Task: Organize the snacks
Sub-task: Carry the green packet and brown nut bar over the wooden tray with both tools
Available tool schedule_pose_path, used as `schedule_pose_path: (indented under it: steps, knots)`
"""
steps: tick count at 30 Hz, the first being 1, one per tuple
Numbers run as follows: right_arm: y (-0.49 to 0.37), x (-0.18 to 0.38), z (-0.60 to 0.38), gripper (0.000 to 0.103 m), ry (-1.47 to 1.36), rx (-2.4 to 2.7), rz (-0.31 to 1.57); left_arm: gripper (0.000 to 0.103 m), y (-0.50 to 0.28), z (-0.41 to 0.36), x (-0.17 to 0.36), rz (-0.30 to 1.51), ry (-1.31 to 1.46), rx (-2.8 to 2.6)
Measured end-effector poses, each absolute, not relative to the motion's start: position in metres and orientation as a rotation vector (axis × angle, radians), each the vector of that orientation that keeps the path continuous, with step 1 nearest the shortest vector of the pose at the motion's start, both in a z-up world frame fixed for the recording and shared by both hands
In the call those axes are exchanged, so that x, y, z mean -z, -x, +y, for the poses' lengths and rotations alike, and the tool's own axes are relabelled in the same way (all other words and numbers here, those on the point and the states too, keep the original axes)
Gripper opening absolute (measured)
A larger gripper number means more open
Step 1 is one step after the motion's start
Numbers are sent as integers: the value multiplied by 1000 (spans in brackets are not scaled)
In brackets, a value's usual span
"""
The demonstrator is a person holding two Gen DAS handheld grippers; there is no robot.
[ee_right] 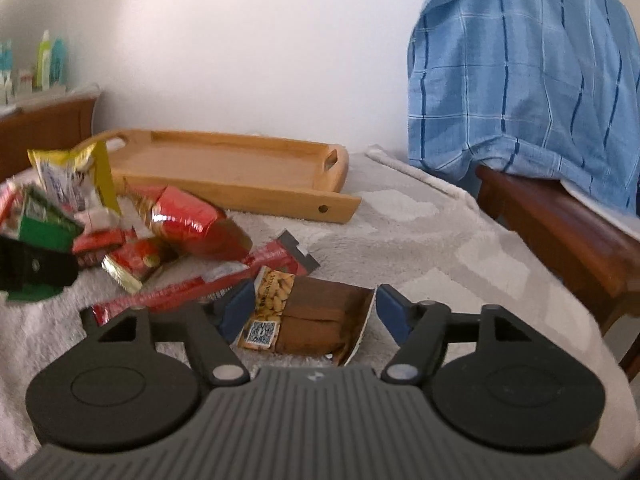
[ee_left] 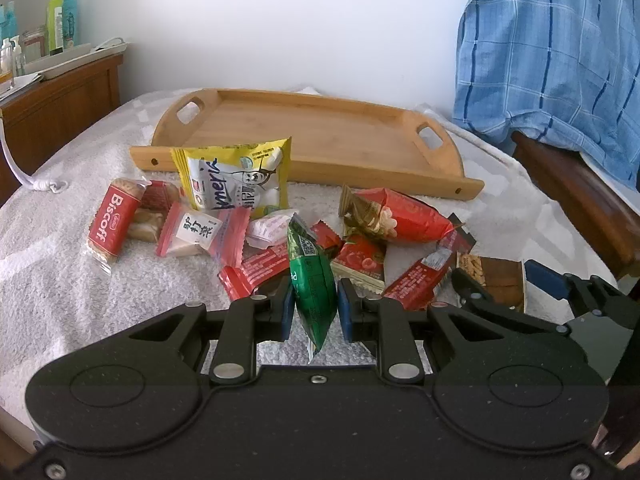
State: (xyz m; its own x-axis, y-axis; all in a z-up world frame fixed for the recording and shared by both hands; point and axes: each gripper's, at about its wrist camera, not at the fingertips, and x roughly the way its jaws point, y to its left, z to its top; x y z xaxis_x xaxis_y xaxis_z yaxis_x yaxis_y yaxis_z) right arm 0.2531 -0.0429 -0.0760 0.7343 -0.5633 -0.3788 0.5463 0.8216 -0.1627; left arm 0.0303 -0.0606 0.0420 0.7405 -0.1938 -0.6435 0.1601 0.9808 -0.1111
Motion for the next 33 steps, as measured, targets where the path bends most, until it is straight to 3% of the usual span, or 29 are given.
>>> schedule_pose_path:
  steps: [2,3,5,7,10,12,13,14,16,21,29,31,33]
  knots:
    - [-254,77,-44,79,30,604,436,21,-31,-61,-42,710,49,201]
    - [-253,76,-45,69,4,595,433,21,-31,-62,-43,708,49,205]
    - [-249,73,-50,62,-40,597,415,21,-31,-63,-45,701,44,211]
    - [-244,70,-53,45,-59,607,394,21,-30,-64,-47,691,33,213]
    - [-237,65,-59,30,-88,628,371,21,-31,-65,-51,682,19,212]
    - [-235,65,-61,32,-97,638,374,21,-31,-64,-53,677,25,214]
    - [-235,65,-61,39,-91,644,374,21,-31,-64,-54,674,25,212]
    - [-234,65,-59,55,-82,656,369,21,-31,-64,-54,673,24,210]
    - [-234,66,-52,77,-59,654,361,21,-31,-63,-54,674,28,208]
    - [-242,74,-26,89,102,657,366,21,-31,-62,-53,682,31,211]
    - [-251,79,-37,89,16,648,437,21,-33,-63,-55,670,27,218]
    - [-250,77,-43,80,-45,635,440,21,-33,-64,-55,669,27,223]
    - [-247,76,-46,65,-76,631,433,21,-32,-64,-56,668,26,226]
